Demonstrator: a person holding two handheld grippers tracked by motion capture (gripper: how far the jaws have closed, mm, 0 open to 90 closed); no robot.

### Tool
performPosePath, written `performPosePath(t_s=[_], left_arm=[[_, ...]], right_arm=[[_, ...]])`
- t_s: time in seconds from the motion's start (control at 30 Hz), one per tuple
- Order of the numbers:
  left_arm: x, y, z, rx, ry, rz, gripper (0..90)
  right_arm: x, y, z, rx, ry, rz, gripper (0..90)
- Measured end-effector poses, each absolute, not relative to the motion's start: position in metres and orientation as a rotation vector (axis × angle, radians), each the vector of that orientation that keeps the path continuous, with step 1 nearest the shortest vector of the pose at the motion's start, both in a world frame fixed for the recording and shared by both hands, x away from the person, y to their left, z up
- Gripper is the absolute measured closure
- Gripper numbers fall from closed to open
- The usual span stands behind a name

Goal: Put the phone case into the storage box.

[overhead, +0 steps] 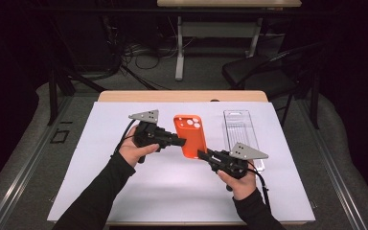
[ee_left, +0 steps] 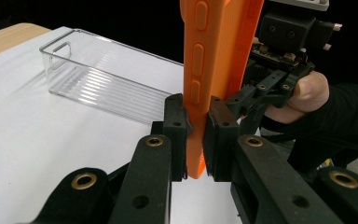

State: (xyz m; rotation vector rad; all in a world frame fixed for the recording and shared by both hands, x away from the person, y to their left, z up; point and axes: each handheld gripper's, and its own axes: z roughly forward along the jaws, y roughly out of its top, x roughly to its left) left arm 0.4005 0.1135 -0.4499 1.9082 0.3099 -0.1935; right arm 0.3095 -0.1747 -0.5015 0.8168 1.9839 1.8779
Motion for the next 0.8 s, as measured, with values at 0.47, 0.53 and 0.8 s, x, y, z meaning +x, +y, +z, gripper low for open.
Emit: performPosePath(t_s=[0.47, 0.53, 0.8], left_arm=[[0.4011, 0.1130, -0.4507, 1.908, 0.307, -0.198, 81.4], [0.4010, 0.1129, -0.4508, 1.906, 0.311, -0.203, 81.5], [0.4014, 0.1132, -0.4509, 1.903, 0.315, -0.214, 81.6]], right_arm=[[0.3093, -0.1748, -0.5012, 0.819, 1.982, 1.860, 80.5], [0.3092, -0.1748, -0.5012, 0.819, 1.980, 1.856, 80.5], [0.3093, -0.1747, -0.5010, 0.811, 1.973, 1.852, 80.4]])
